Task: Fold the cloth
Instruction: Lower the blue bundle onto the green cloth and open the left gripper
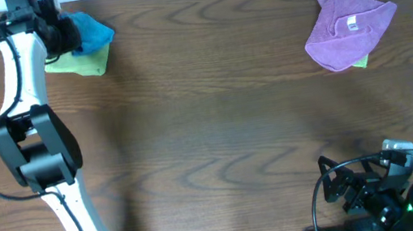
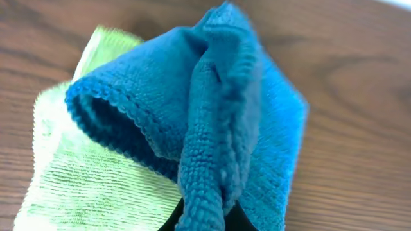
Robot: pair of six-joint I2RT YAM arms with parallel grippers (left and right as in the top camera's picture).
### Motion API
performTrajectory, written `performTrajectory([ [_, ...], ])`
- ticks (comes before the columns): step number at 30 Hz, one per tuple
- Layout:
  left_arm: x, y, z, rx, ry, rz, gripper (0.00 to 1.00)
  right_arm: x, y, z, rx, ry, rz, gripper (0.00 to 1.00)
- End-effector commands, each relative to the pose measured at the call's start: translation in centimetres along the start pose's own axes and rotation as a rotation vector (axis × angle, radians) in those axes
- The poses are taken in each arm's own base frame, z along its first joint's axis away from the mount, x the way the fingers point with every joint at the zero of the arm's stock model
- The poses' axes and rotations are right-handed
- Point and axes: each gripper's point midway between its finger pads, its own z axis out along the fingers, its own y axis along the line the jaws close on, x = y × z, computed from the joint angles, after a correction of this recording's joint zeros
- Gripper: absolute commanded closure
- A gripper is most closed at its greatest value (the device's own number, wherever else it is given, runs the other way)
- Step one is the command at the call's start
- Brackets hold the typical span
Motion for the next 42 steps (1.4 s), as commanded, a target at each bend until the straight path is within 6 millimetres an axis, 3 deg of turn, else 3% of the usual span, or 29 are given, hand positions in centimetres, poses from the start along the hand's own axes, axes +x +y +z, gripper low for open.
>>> performTrajectory([
  [1, 0.0, 1.9, 0.4, -0.088, 0.008, 0.047, 0.95, 0.0, -0.3, 0.0, 0.013, -0.005, 0.016, 0.01],
  [13, 0.0, 4.7, 0.0, -0.205, 0.013, 0.057, 0.91, 0.0, -0.3, 0.0, 0.013, -0.005, 0.016, 0.01],
  [15, 0.0, 5.1, -0.1, -0.225, 0.012, 0.056, 0.68, 0.0, -0.3, 0.0, 0.013, -0.005, 0.016, 0.01],
  [19, 0.0, 5.6, -0.3, -0.253, 0.013, 0.056, 0.61, 0.0, -0.3, 0.0, 0.013, -0.005, 0.016, 0.01],
  [26, -0.1, 6.3, -0.6, -0.296, 0.01, 0.056, 0.35, 0.0, -0.3, 0.0, 0.013, -0.005, 0.016, 0.01],
  [29, -0.2, 6.9, -1.0, -0.337, 0.008, 0.056, 0.15, 0.0, -0.3, 0.0, 0.013, -0.005, 0.016, 0.01],
  [30, -0.3, 7.0, -1.1, -0.345, 0.006, 0.056, 0.04, 0.0, -0.3, 0.0, 0.013, -0.005, 0.016, 0.01],
  [42, -2.6, 6.8, -5.2, -0.39, -0.078, 0.039, 0.05, 0.0, -0.3, 0.0, 0.013, -0.005, 0.016, 0.01],
])
